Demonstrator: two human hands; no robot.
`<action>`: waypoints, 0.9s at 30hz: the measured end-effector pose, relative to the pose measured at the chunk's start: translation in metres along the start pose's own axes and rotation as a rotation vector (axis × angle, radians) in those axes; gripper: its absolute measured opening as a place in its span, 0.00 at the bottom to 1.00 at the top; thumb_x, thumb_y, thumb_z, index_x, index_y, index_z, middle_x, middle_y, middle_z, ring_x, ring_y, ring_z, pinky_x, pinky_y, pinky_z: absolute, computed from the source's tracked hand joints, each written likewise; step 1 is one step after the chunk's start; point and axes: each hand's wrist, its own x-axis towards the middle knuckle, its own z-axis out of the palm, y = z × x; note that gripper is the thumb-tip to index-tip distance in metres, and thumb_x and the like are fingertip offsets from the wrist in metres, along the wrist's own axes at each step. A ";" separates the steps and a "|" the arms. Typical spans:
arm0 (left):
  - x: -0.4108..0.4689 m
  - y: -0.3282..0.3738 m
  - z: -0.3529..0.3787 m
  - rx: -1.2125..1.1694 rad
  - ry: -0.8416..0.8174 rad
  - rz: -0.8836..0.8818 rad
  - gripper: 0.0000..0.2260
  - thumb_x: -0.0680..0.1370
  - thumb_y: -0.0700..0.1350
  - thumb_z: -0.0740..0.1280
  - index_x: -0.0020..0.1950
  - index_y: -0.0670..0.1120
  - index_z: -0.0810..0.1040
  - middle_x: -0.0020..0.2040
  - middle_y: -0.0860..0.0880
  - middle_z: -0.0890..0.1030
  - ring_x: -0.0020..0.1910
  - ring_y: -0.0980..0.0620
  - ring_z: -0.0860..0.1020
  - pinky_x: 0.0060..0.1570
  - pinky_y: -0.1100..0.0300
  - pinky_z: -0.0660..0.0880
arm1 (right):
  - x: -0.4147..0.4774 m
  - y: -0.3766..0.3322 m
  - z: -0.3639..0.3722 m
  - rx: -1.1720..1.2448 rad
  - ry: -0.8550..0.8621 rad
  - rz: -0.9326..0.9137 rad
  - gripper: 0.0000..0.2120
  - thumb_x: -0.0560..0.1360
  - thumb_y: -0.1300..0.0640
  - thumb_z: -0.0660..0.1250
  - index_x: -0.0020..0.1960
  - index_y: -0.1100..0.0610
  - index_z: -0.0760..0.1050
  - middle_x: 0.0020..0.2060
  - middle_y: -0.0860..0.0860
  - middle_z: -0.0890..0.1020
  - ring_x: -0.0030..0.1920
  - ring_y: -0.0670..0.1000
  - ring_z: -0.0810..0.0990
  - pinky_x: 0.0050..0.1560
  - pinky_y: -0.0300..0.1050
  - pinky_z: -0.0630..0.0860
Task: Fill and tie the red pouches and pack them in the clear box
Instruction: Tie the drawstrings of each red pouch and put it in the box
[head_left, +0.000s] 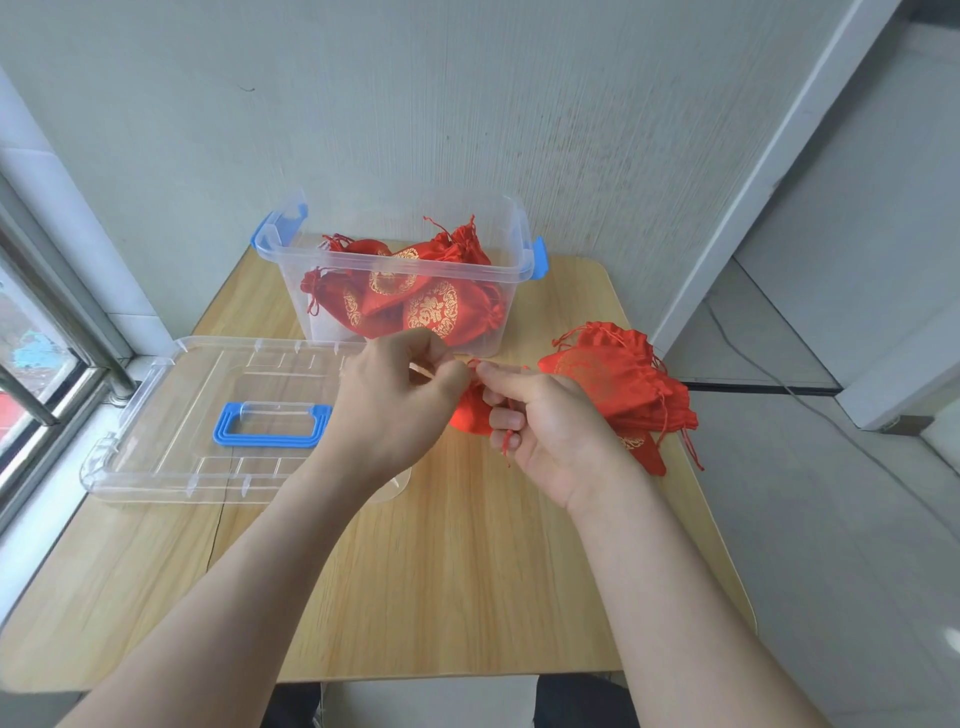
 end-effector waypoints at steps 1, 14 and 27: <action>0.001 0.000 -0.001 -0.018 -0.026 -0.041 0.12 0.76 0.48 0.62 0.38 0.42 0.78 0.37 0.46 0.84 0.42 0.46 0.83 0.44 0.49 0.81 | 0.000 0.000 0.000 -0.005 0.001 0.001 0.03 0.81 0.59 0.71 0.49 0.57 0.83 0.31 0.45 0.73 0.27 0.44 0.63 0.32 0.41 0.58; 0.003 -0.007 0.004 -0.045 -0.178 -0.126 0.22 0.88 0.52 0.59 0.45 0.38 0.80 0.28 0.57 0.73 0.29 0.57 0.70 0.35 0.56 0.72 | 0.000 0.003 0.000 -0.141 0.030 -0.035 0.06 0.78 0.57 0.74 0.44 0.57 0.82 0.33 0.47 0.73 0.27 0.45 0.64 0.30 0.41 0.60; 0.010 -0.021 -0.005 0.102 -0.041 -0.135 0.16 0.82 0.53 0.71 0.38 0.45 0.81 0.26 0.57 0.72 0.28 0.57 0.70 0.34 0.59 0.65 | -0.003 0.007 -0.005 -0.712 0.261 -0.295 0.05 0.78 0.51 0.75 0.45 0.51 0.86 0.24 0.38 0.77 0.28 0.39 0.77 0.32 0.30 0.71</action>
